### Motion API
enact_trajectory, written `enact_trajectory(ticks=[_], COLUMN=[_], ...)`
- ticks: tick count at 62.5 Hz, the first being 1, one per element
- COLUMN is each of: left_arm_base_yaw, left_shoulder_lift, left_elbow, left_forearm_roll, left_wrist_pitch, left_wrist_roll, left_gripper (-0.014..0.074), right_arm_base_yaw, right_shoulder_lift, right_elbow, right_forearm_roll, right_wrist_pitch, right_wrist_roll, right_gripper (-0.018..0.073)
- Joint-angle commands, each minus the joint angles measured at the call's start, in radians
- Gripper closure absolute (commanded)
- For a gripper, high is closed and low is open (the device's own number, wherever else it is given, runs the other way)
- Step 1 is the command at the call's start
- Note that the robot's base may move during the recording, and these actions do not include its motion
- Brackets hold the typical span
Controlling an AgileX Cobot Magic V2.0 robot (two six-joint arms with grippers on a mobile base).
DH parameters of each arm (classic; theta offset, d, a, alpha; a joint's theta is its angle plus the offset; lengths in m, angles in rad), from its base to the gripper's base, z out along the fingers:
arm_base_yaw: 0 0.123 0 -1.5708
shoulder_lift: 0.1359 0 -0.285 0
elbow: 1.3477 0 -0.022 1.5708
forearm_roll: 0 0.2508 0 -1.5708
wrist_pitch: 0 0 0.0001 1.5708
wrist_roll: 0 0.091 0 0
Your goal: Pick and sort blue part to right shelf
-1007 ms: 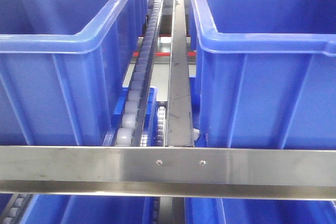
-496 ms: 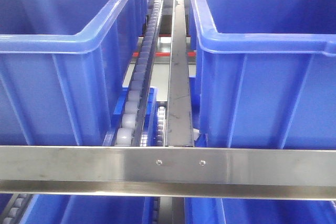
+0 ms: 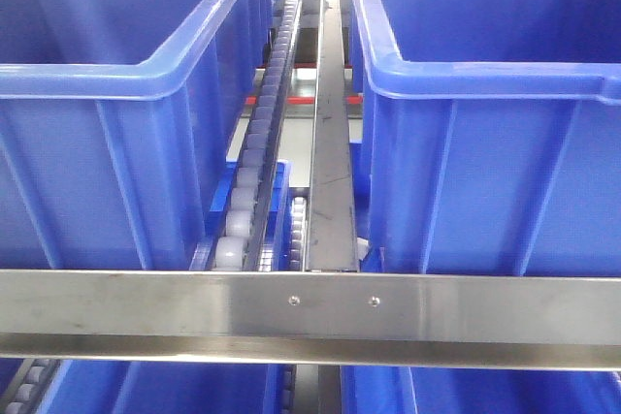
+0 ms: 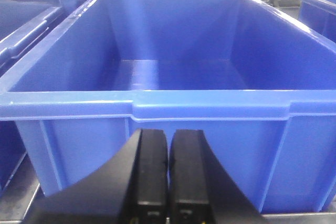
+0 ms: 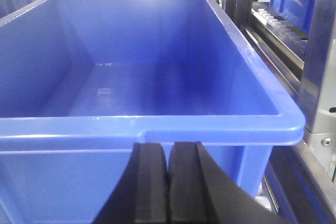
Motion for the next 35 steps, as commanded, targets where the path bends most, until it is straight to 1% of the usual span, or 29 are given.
enact_trajectory(ticks=[1, 35], left_arm_base_yaw=[-0.006, -0.006], left_shoulder_lift=[-0.023, -0.023], left_elbow=[0.023, 0.023], left_forearm_roll=[-0.01, -0.01], left_wrist_pitch=[-0.08, -0.08], left_wrist_roll=[0.0, 0.0], left_gripper=[0.0472, 0.0472], right_arm_base_yaw=[-0.005, -0.005], right_shoulder_lift=[-0.021, -0.021], right_elbow=[-0.024, -0.024], right_forearm_roll=[-0.008, -0.008], right_wrist_pitch=[-0.094, -0.094], right_wrist_roll=[-0.008, -0.008], right_gripper=[0.0512, 0.0512])
